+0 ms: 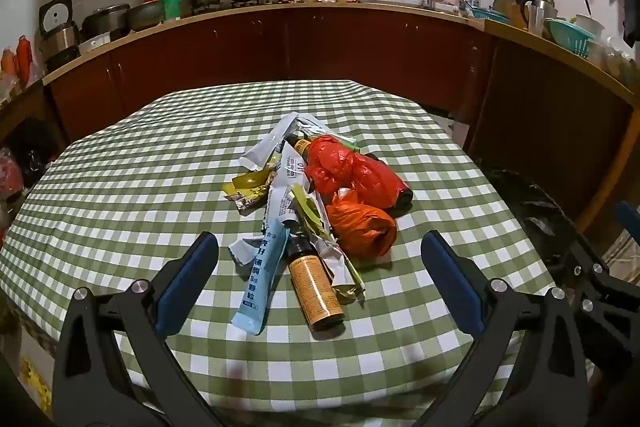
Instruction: Collect trash
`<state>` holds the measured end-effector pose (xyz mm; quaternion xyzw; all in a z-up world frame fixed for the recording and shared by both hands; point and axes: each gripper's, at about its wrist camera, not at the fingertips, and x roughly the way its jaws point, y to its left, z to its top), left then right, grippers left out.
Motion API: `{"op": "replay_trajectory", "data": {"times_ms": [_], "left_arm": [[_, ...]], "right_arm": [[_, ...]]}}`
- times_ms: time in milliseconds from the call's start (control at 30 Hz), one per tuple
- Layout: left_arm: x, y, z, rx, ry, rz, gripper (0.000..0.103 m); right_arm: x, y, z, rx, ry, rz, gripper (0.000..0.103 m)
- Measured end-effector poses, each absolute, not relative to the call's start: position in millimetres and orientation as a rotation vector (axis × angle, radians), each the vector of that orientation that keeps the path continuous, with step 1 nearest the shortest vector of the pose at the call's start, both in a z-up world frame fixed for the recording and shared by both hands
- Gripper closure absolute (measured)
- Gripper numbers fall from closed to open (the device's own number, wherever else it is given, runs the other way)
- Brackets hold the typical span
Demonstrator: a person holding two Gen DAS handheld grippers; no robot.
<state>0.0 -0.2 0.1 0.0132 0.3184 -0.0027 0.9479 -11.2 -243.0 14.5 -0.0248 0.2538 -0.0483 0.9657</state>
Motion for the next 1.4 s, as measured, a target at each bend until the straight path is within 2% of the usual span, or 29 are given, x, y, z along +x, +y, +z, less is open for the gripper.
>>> {"op": "replay_trajectory", "data": {"times_ms": [1400], "left_arm": [[-3, -6, 7, 0.007, 0.657, -0.059, 0.004]], "right_arm": [[-11, -244, 16, -0.042, 0.512, -0.102, 0.006]]}}
